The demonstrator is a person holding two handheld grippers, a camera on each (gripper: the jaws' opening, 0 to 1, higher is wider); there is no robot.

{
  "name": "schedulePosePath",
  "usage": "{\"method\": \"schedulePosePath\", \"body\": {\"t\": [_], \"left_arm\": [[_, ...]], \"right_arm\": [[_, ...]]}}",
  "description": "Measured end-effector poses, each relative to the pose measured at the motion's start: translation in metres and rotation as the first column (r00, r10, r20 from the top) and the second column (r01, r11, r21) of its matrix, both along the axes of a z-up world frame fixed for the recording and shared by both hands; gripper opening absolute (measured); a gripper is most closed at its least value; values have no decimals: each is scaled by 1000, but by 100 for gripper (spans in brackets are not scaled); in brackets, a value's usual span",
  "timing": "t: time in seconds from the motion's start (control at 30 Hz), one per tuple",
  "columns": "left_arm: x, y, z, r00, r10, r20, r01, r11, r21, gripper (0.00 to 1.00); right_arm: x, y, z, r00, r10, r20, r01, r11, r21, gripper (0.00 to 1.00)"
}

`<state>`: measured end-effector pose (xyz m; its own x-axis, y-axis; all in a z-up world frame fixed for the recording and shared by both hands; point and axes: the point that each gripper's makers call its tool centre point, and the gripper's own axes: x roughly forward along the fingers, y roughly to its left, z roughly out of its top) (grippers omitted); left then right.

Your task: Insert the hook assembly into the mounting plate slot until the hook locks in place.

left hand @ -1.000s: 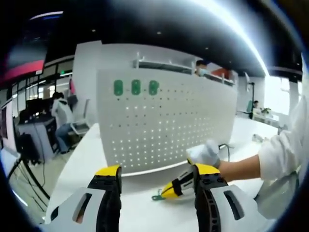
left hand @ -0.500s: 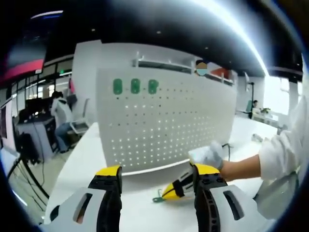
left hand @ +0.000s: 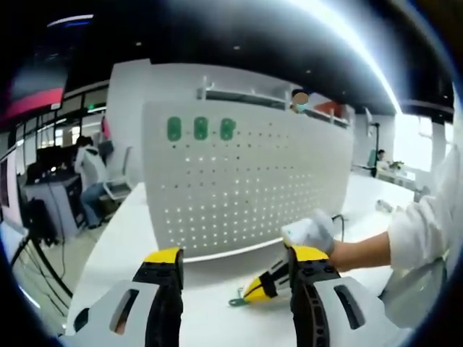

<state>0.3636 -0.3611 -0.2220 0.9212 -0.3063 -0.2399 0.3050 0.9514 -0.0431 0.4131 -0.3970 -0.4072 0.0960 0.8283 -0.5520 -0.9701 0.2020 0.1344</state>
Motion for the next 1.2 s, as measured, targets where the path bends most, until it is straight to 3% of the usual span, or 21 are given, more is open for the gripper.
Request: {"method": "schedulePosePath", "body": {"t": [0.37,0.5,0.7,0.77,0.93,1.2], "left_arm": [[0,-2,-1,1000,-1,-2,1,1000,-3,60],[0,-2,-2,1000,-1,-3,1,1000,-4,60],[0,-2,-2,1000,-2,-4,2,1000,-4,59],[0,-3,-2,1000,-4,-4,4,1000,-4,59],[0,-5,-3,1000,-8,-7,8,1000,-4,59],[1,-2,-4,1000,-1,-12,1,1000,-3,59]], "right_arm": [[-5,-3,-3,999,-25,-49,24,1000,-8,0],[-7,-5,4,997,-24,-70,25,1000,11,6],[10,-14,13,998,-47,-28,48,999,24,5],[19,-20,10,999,-48,22,48,999,-2,4],[26,-22,-1,998,-50,35,51,998,-24,5],[23,-13,-16,995,16,103,-7,996,-86,5]]}}
